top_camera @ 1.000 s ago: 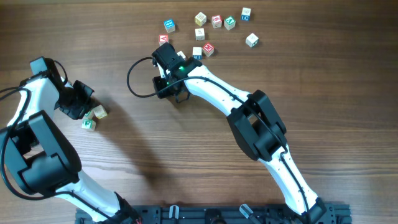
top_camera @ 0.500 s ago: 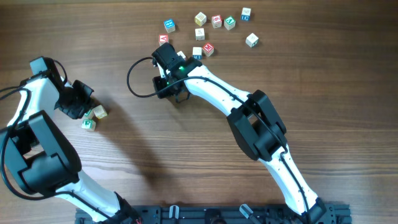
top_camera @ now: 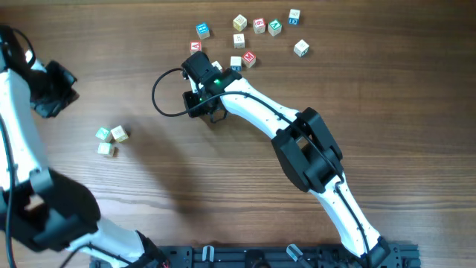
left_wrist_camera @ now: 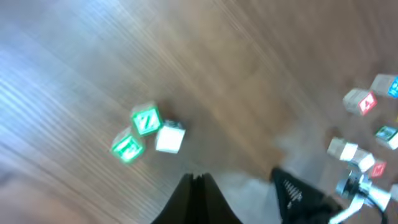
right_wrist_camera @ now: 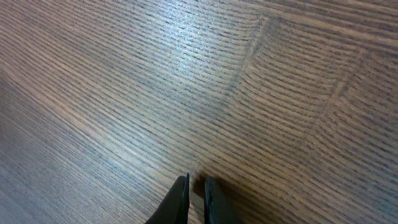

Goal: Form a circle

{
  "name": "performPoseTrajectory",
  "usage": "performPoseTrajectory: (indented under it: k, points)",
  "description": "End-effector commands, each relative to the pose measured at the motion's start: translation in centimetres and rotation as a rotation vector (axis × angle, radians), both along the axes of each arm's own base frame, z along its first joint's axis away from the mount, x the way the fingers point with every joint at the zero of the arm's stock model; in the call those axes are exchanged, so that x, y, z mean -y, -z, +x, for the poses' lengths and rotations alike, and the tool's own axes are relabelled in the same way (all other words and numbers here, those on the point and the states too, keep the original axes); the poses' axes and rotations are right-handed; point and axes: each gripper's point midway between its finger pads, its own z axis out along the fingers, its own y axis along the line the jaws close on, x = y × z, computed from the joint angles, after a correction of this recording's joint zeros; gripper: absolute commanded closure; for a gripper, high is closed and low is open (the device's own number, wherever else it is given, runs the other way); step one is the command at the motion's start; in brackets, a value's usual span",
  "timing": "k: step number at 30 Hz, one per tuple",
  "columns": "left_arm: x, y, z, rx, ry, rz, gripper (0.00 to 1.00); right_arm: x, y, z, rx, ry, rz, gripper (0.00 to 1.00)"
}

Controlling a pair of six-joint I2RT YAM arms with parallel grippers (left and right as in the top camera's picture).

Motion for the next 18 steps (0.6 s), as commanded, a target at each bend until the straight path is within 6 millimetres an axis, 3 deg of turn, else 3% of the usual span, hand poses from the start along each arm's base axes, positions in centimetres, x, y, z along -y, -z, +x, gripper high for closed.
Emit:
performPoseTrajectory:
  k: [1,4,8,11,14,16,17,18]
  points:
    - [0.1,-2.8,-2.3,-0.001,0.017,0.064,0.96,1.6,1.3,0.6,0.035,0.021,-0.086,0.89]
    - [1.1,-2.2,-5.3,-0.123,0.017,0.031,0.96,1.8,1.3,0.8,0.039,0.025,-0.09,0.88]
    - [1.8,1.4,-9.1,-0.315,0.028,0.035,0.96,3.1,1.5,1.7,0.064,0.059,-0.134,0.86]
    - [3.7,4.9,-12.7,-0.379,0.036,-0.003,0.96,7.2,1.9,3.9,0.111,0.125,-0.261,0.87]
    - [5.0,3.7,-13.2,-0.27,0.039,-0.005,0.96,9.7,1.9,4.1,0.071,0.125,-0.302,0.91]
    - [5.1,-0.8,-13.3,-0.048,0.026,0.102,0.96,11.8,2.1,3.5,0.015,0.142,-0.343,0.92]
    - [5.1,-2.5,-13.2,0.036,0.02,0.146,0.91,12.3,2.2,3.3,-0.001,0.148,-0.353,0.92]
    - [5.0,-4.1,-13.1,0.118,0.014,0.19,0.78,12.5,2.3,3.3,-0.008,0.149,-0.359,0.92]
